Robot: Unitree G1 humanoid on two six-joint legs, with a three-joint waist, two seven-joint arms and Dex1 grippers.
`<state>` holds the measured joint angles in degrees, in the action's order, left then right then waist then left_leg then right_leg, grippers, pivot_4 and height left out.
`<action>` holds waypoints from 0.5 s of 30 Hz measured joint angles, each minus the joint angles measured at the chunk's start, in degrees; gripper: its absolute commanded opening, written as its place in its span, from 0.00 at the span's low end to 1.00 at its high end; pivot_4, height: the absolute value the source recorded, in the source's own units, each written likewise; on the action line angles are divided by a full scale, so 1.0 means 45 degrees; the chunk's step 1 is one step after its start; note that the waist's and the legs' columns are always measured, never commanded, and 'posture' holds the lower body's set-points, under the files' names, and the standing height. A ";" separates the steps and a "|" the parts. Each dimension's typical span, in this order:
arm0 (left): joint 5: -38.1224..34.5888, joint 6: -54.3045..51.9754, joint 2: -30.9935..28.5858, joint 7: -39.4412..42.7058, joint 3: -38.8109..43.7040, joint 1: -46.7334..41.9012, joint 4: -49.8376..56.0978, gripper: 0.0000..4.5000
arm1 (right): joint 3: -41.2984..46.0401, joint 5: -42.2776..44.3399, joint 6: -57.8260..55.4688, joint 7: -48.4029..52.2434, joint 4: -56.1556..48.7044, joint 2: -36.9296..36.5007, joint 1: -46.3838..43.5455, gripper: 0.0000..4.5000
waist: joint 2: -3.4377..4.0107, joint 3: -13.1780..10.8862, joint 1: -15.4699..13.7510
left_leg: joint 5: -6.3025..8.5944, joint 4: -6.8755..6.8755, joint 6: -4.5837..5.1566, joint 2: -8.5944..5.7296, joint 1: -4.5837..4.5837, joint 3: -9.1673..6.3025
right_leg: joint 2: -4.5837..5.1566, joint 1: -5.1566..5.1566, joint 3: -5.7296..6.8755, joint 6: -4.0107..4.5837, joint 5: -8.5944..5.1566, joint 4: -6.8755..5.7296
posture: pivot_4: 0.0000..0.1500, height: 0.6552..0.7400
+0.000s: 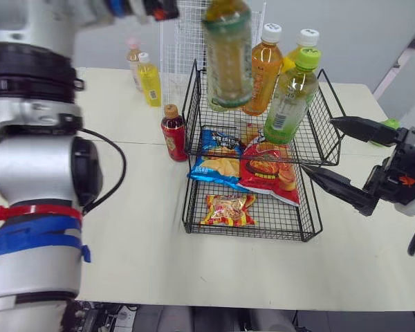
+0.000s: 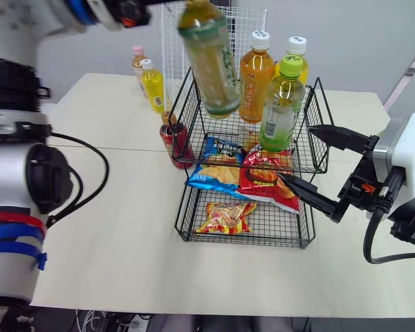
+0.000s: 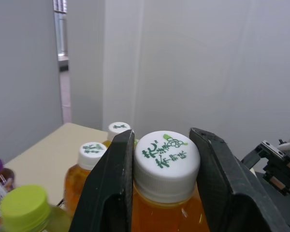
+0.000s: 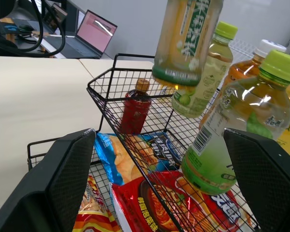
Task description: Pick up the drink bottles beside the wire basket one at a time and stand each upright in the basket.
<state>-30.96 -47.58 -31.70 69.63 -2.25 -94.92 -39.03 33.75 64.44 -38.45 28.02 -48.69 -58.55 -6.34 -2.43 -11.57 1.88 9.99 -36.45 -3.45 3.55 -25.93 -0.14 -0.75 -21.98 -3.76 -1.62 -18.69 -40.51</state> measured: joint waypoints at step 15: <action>0.2045 0.3317 0.1947 0.0530 -0.0672 0.1334 -0.0489 0.30 | 0.0497 0.0416 -0.0222 -0.0446 -0.0172 -0.0294 0.0314 1.00 | 0.0006 0.0002 -0.0006 | -0.0002 0.0024 -0.0001 -0.0009 -0.0001 0.0046 | 0.0000 -0.0044 -0.0049 0.0002 0.0000 -0.0044 | 1.00 0.95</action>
<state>-21.75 -32.65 -22.94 72.01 -5.27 -88.92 -41.23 35.99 66.31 -39.45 26.01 -49.47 -59.88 -4.92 -2.40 -11.56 1.85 9.97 -36.34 -3.45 3.51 -25.93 0.07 -0.74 -22.18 -3.98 -1.61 -18.69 -40.70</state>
